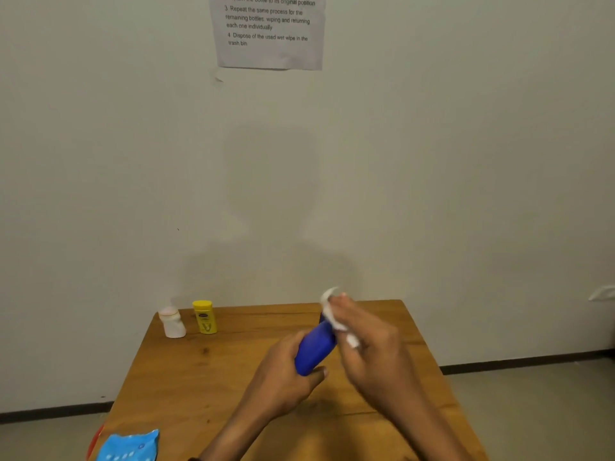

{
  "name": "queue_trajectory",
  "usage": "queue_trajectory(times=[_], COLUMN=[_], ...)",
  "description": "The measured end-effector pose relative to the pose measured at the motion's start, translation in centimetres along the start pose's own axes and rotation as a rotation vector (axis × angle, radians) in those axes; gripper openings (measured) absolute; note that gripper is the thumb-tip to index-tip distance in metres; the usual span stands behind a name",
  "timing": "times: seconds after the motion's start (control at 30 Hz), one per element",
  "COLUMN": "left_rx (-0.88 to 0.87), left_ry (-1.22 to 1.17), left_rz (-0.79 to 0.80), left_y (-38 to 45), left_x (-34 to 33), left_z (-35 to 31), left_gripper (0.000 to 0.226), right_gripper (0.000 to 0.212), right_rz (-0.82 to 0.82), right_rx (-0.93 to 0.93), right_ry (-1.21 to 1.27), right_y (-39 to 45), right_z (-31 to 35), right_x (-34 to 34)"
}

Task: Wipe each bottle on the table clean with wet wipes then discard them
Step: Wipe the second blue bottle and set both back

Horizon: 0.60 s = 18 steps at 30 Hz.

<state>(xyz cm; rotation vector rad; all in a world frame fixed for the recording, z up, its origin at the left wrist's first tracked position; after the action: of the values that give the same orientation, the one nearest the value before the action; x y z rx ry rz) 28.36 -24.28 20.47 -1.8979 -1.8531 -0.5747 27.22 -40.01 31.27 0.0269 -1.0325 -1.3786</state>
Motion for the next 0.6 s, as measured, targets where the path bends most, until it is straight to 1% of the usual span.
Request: queue_trajectory(times=[0.07, 0.13, 0.2, 0.27, 0.33, 0.4, 0.43, 0.47, 0.5, 0.53, 0.6], left_rx=[0.030, 0.048, 0.059, 0.062, 0.045, 0.020, 0.009, -0.001, -0.011, -0.022, -0.048], left_ry=[-0.006, 0.008, -0.011, -0.084, -0.109, -0.092, -0.082, -0.072, -0.065, -0.061, -0.084], left_rz=[0.004, 0.030, 0.044, 0.013, -0.026, -0.034, -0.034, -0.035, -0.038, -0.043, -0.054], left_y=[-0.1, -0.6, -1.0, -1.1, -1.0, -1.0, -0.9, -0.8, -0.6, -0.5, -0.2], left_x=[0.2, 0.4, 0.5, 0.8, 1.0, 1.2, 1.1, 1.0, 1.0, 0.9, 0.8], left_z=[1.0, 2.0, 2.5, 2.5, 2.1, 1.5, 1.1, 0.8, 0.5, 0.1, -0.5], left_gripper=[0.052, 0.049, 0.048, 0.043, 0.042, 0.043, 0.043, 0.043, 0.044, 0.044, 0.046], right_gripper=[0.057, 0.057, 0.049, 0.040, 0.044, 0.043, 0.039, 0.036, 0.037, 0.040, 0.043], right_rz=[0.045, 0.086, 0.068, -0.008, -0.097, -0.240, -0.299, -0.324, -0.300, -0.214, 0.031], right_rx=[0.119, 0.137, 0.138, 0.013, -0.177, -0.275, -0.295, -0.297, -0.285, -0.269, -0.186], right_ry=[-0.188, -0.221, -0.168, 0.070, 0.308, 0.385, 0.374, 0.353, 0.338, 0.328, 0.191], right_y=[-1.5, -2.2, -2.4, -2.1, -1.0, 0.2, 0.8, 1.3, 1.7, 1.8, 1.1], right_z=[1.0, 0.5, 0.3, -0.2, -1.1, -2.2, -2.5, -2.5, -2.3, -1.9, -0.6], right_x=[-1.9, -2.3, -1.7, -0.4, 1.3, 3.2, 4.0, 4.4, 4.1, 3.1, 0.0])
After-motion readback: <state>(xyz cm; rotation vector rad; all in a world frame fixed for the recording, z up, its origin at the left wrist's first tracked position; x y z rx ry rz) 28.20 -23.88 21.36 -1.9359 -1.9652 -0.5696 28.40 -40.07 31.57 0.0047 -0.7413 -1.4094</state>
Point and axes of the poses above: each hand's wrist, its own y-axis towards the middle knuckle, its own x-axis out of the back of the hand, z = x × y, the point moved 5 cm from there along y, towards the middle knuckle, and after that the axes turned 2 degrees about -y, right-handed, at the moved point
